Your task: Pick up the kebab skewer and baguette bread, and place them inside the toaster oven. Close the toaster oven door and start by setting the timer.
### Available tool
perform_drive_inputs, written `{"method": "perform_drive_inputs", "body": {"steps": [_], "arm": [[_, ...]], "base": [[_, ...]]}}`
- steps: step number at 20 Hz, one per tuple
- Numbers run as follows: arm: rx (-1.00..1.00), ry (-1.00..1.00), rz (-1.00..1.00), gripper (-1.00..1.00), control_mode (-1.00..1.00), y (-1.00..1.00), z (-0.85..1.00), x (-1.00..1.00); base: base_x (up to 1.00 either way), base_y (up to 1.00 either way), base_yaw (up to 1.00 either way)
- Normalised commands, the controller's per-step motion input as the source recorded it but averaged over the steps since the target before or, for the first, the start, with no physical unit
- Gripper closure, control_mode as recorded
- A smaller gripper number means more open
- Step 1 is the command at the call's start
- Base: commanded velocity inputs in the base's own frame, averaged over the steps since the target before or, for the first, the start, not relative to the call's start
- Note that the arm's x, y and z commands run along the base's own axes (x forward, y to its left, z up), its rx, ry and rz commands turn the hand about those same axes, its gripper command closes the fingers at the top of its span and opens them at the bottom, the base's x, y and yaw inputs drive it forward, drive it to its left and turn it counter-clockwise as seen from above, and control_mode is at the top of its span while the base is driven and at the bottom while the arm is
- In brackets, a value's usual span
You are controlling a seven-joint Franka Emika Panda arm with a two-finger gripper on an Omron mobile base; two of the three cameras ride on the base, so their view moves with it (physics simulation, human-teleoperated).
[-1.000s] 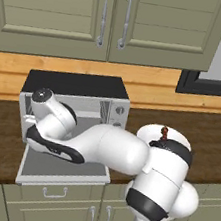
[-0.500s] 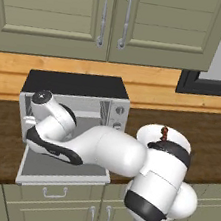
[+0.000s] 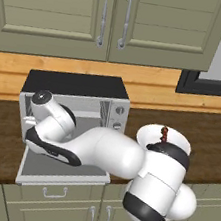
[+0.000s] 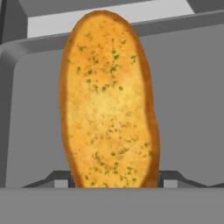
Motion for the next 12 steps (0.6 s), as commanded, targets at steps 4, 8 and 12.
{"method": "perform_drive_inputs", "body": {"steps": [4,8,12], "arm": [[0.0,0.0,0.01,1.0,-1.0,0.0,-0.02,0.0],[0.0,0.0,0.01,-1.0,-1.0,0.0,0.0,0.02],[0.0,0.0,0.03,-1.0,-1.0,-0.08,0.0,0.02]], "base": [[0.0,0.0,0.0],[0.0,0.0,0.0],[0.0,0.0,0.0]]}}
